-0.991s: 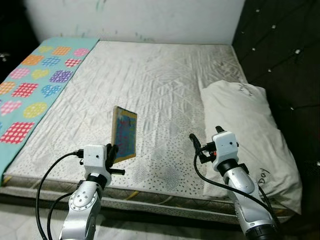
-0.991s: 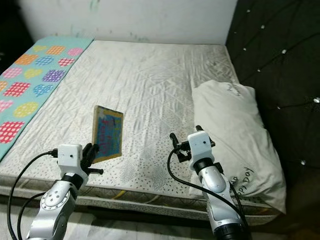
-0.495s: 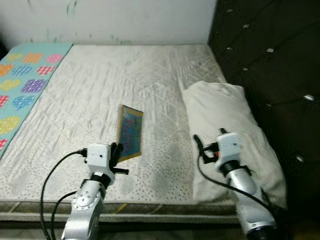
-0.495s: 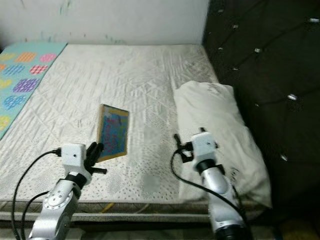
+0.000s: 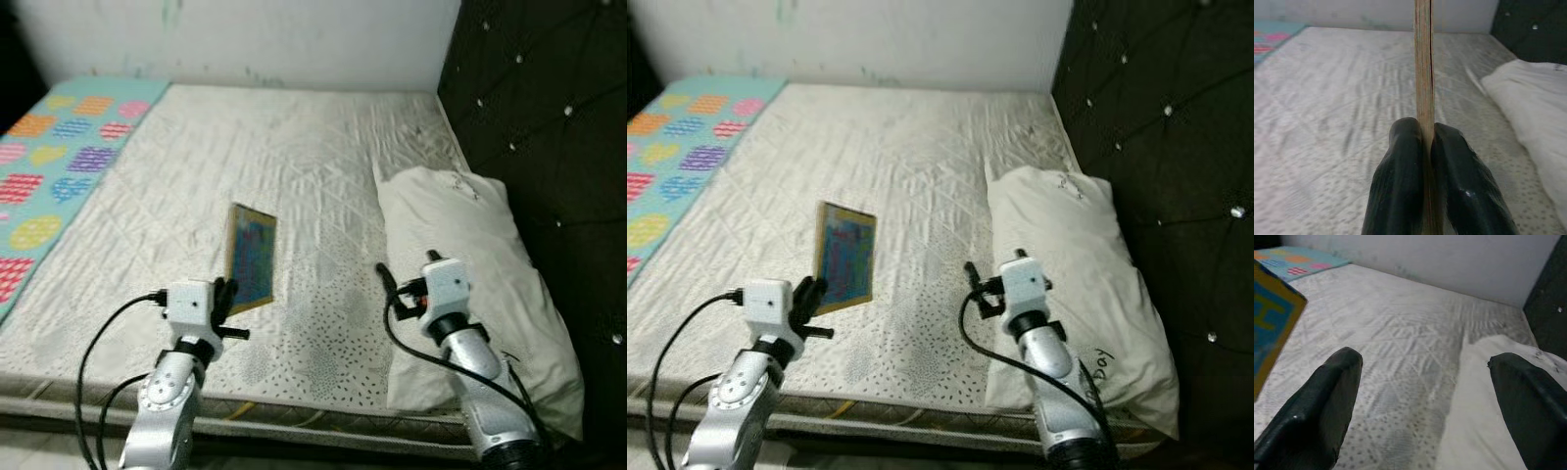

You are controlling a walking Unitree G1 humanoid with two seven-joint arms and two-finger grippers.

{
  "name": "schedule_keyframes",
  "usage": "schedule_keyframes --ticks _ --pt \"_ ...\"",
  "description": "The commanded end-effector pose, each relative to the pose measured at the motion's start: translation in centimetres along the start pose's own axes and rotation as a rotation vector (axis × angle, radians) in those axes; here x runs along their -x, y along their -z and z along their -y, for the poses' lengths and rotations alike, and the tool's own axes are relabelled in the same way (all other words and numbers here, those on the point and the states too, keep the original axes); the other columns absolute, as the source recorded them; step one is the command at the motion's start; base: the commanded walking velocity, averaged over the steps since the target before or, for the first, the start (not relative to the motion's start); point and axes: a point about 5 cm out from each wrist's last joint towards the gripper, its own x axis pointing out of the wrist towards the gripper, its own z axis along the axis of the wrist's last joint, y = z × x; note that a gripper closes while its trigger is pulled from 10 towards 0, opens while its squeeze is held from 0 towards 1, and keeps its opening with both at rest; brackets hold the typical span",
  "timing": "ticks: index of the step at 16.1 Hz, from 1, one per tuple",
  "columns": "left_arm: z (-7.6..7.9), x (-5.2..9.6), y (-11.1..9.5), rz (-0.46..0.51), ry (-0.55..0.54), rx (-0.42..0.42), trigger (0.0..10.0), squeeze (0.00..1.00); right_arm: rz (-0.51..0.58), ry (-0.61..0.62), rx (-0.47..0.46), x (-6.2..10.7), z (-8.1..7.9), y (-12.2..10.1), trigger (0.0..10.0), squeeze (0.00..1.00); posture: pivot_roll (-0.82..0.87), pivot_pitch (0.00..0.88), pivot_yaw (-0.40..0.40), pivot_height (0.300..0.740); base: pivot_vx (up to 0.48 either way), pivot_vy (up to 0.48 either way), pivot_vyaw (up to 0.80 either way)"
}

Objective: Clean up the room

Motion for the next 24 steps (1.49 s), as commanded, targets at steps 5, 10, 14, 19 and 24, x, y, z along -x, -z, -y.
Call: schedule_keyframes --ticks 5,10,14,19,24 --pt "-0.22 -0.15 -0.81 0.043 0.0 0.0 10.0 0.0 -0.001 0.003 -0.008 -0.05 0.18 -0.08 10.0 0.0 -0.12 0.074 0.018 0.74 0.048 0.0 -0.7" --pt "-0.14 -0.15 -0.82 0.043 0.008 0.003 10.0 0.0 -0.003 0.008 -0.011 -0.05 0.24 -0.07 10.0 0.0 -0.12 0.077 0.017 0.74 0.259 0.0 0.0" --pt "-0.13 -0.14 -0.79 0.04 0.01 0.002 10.0 0.0 -0.003 0.011 -0.008 -0.06 0.31 -0.06 10.0 0.0 -0.12 0.079 0.018 0.74 0.292 0.0 -0.1" --pt "-0.18 -0.12 -0.69 0.035 0.008 0.004 10.0 0.0 -0.006 0.014 -0.006 -0.02 0.35 0.04 10.0 0.0 -0.12 0.076 0.023 0.74 0.232 0.0 0.0" --pt "-0.27 -0.17 -0.44 0.023 -0.002 0.011 10.0 0.0 -0.005 0.013 -0.001 -0.07 0.38 0.07 10.0 0.0 -0.12 0.071 0.023 0.74 0.0 0.0 0.0"
